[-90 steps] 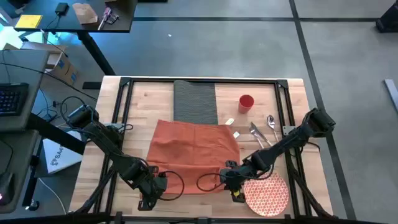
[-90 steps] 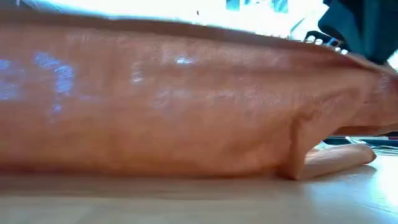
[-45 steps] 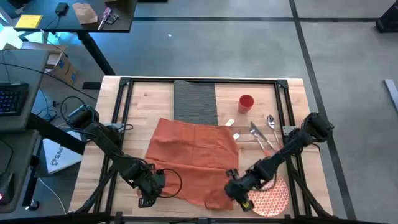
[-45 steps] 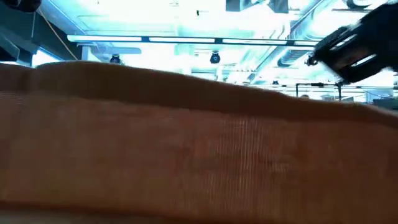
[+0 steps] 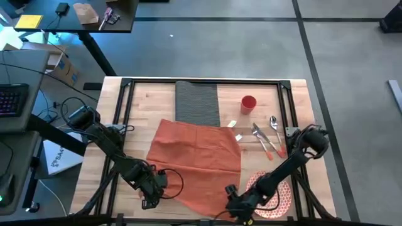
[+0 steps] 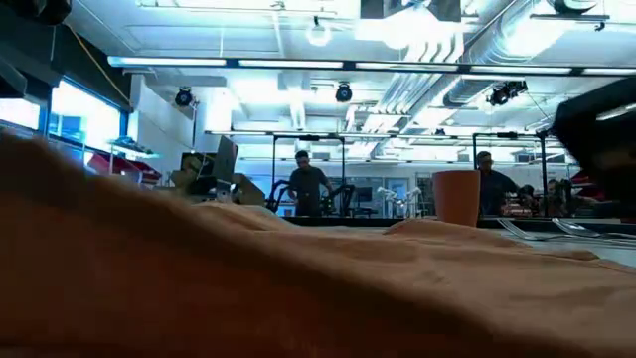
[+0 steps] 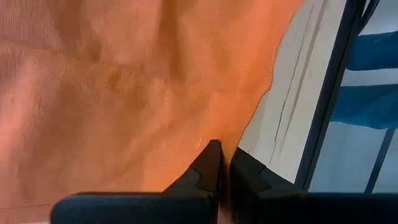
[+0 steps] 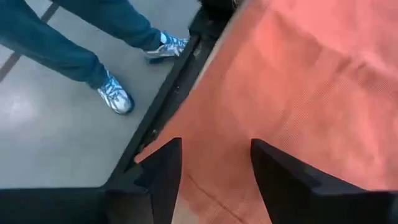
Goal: Set table place
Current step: Move the orange napkin to the center of the table
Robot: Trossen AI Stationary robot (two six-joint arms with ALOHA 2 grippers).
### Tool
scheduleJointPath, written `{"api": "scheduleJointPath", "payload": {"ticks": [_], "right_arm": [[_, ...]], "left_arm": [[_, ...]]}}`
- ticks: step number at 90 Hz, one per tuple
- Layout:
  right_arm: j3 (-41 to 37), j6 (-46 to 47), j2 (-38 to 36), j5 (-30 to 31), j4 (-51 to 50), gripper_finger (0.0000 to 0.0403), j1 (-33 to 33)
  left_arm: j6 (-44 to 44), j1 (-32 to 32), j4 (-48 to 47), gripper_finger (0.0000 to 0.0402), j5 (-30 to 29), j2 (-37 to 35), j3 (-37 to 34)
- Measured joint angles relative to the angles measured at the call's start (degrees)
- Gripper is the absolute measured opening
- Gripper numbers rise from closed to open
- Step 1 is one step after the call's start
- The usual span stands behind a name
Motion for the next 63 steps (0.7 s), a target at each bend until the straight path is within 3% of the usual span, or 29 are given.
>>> {"api": "scheduleJointPath", "payload": {"ticks": [9,24,37,63], "right_arm": [[0.1,3.1,1.0,0.3,-0.5,0.0122,-0.1],[0.1,12.2,-0.3,-0.1,-4.9,0.0014,-0.2],[-0.5,21.3,-6.1,1.0,-16.0,0.0002,-0.9],[-0.3,21.7,-30.4,2.2,-22.5,0.0000,-5.6]], "left_arm": [[-1.0,0.5,0.1,0.0000,0.0,0.0,0.0],[-1.7,0.8,-0.3,0.0000,-0.5,-0.1,1.9],[-1.6,0.8,-6.2,0.0000,-4.1,-1.4,6.4],[-0.6,2.4,-25.5,0.0000,-15.3,-8.5,21.8]]}}
